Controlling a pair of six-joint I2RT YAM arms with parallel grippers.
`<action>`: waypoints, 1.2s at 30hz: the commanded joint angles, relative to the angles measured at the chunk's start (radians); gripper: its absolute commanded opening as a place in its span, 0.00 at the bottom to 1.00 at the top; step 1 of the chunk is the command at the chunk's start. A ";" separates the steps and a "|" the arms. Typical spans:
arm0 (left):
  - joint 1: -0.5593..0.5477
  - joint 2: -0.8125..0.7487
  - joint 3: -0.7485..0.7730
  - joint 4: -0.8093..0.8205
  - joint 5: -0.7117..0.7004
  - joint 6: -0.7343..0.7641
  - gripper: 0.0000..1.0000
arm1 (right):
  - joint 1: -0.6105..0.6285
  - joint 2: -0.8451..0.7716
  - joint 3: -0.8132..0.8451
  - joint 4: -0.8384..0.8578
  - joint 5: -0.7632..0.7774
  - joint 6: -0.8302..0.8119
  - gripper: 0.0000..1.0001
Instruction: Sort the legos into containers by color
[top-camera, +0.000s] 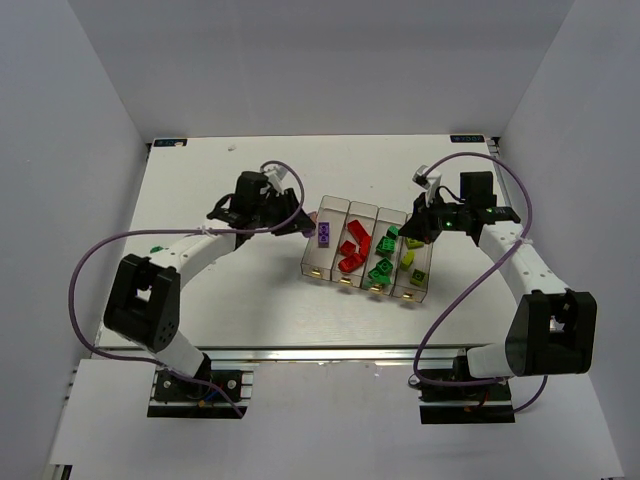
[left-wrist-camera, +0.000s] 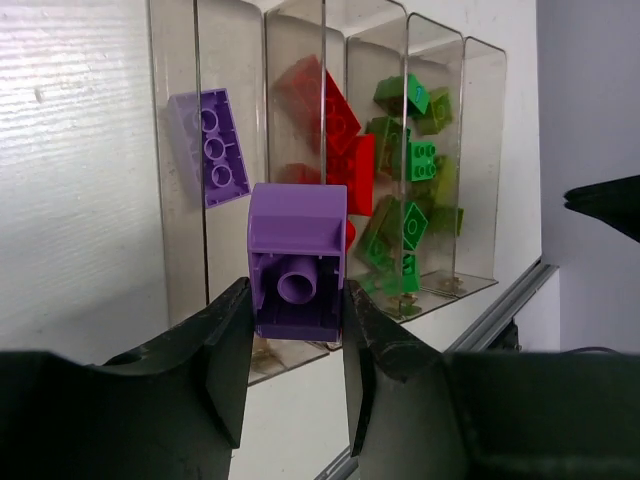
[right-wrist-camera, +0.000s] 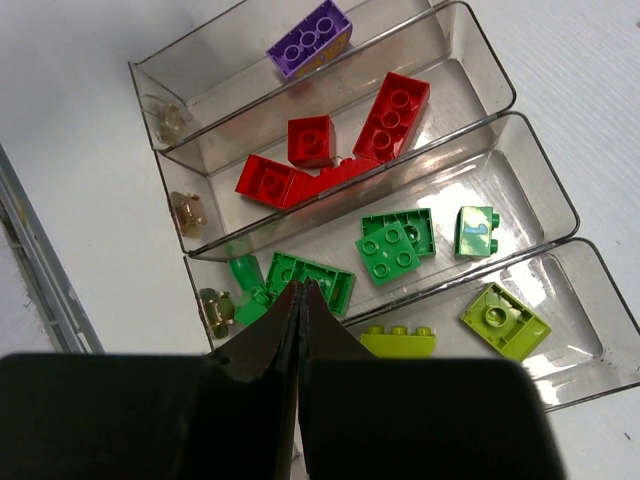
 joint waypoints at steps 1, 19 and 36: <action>-0.022 0.027 0.012 0.048 0.005 -0.035 0.05 | 0.001 -0.016 0.047 -0.002 -0.036 0.002 0.00; -0.125 0.120 0.211 -0.139 -0.176 0.043 0.64 | 0.001 -0.044 0.006 0.009 -0.027 0.008 0.13; 0.470 -0.272 -0.161 -0.472 -0.713 -0.056 0.75 | 0.062 0.045 0.014 0.049 -0.076 -0.020 0.24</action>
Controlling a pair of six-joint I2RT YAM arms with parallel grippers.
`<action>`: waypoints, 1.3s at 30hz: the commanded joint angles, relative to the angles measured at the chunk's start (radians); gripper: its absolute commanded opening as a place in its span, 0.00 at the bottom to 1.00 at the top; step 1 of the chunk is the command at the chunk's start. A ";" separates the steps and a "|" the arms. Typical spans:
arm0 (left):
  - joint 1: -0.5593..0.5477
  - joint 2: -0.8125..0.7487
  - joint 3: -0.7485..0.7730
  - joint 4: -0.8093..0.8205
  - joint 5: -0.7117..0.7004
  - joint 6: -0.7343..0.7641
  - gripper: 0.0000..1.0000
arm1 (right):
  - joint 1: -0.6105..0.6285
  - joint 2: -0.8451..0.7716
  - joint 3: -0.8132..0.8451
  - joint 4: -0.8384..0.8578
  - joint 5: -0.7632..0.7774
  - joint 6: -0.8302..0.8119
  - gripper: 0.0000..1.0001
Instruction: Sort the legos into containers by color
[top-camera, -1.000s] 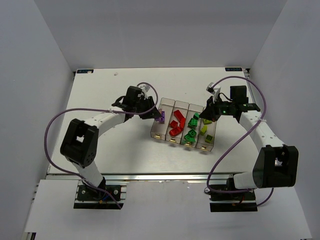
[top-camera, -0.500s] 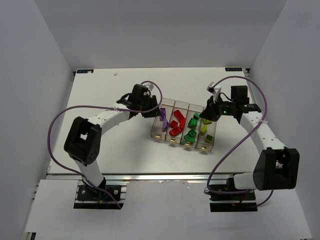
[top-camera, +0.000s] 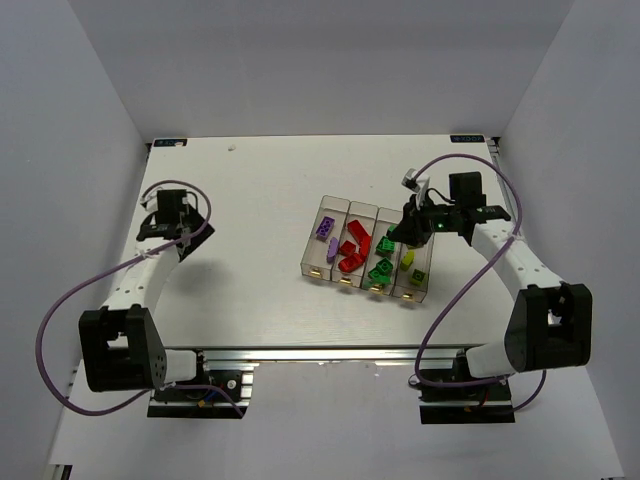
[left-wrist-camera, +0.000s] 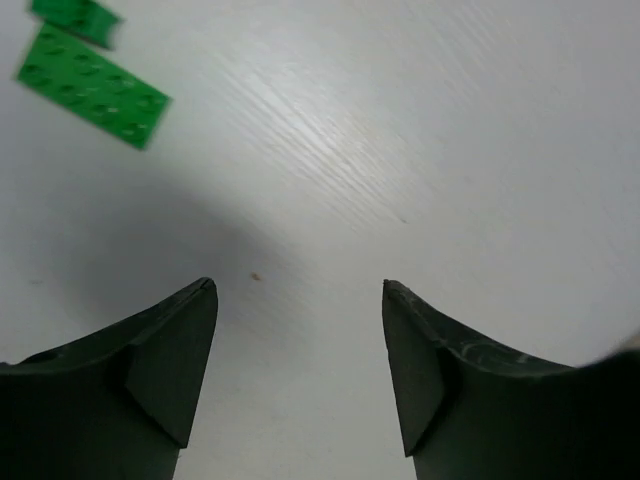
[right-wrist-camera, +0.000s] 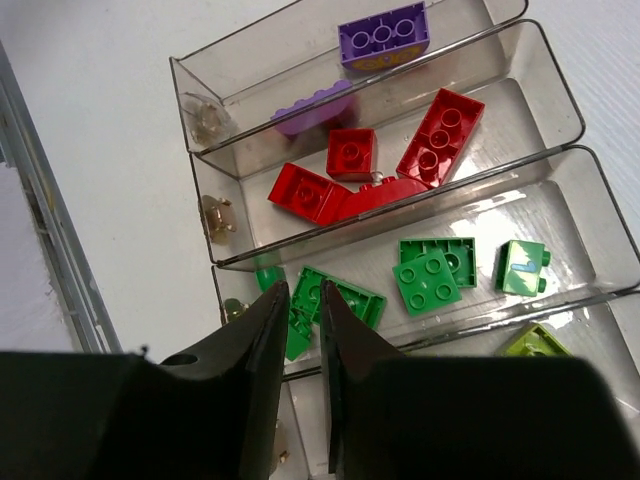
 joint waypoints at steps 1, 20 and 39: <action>0.121 -0.001 -0.020 -0.123 -0.121 0.008 0.78 | 0.012 0.027 0.016 0.037 -0.042 -0.011 0.26; 0.327 0.410 0.258 -0.139 -0.099 -0.266 0.86 | 0.016 0.072 0.036 0.037 -0.030 -0.047 0.31; 0.346 0.584 0.347 -0.231 -0.155 -0.300 0.63 | -0.004 0.058 0.026 0.036 -0.025 -0.048 0.31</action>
